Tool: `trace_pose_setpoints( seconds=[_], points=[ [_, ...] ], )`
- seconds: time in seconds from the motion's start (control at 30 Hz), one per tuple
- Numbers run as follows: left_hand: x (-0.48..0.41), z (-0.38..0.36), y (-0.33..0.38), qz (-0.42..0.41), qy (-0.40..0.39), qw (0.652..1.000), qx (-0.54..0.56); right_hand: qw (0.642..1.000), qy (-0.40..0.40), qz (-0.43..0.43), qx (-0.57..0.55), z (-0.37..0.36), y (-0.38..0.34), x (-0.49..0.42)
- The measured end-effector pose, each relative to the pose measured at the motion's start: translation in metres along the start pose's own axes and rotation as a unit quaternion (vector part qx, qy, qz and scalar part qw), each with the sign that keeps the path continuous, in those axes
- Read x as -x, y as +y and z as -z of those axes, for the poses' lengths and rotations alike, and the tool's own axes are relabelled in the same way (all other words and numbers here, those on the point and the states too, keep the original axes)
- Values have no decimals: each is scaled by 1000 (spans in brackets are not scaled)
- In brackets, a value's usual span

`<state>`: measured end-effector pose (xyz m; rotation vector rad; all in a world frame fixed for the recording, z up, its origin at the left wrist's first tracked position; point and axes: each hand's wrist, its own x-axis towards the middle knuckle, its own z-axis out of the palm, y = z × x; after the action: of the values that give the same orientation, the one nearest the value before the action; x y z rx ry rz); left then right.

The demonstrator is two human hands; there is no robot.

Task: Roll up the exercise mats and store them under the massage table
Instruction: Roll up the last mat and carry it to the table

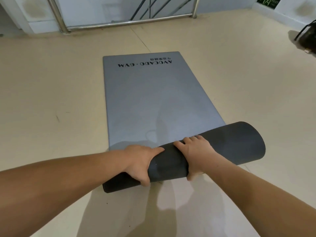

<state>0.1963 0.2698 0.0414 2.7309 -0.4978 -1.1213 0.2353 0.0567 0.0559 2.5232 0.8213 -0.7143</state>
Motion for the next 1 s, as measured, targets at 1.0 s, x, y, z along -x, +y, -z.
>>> trace_pose_setpoints(
  seconds=[1.0],
  points=[
    [-4,-12,-35,181,112,976,-52,993,86,-27,-71,20,-31,-22]
  ],
)
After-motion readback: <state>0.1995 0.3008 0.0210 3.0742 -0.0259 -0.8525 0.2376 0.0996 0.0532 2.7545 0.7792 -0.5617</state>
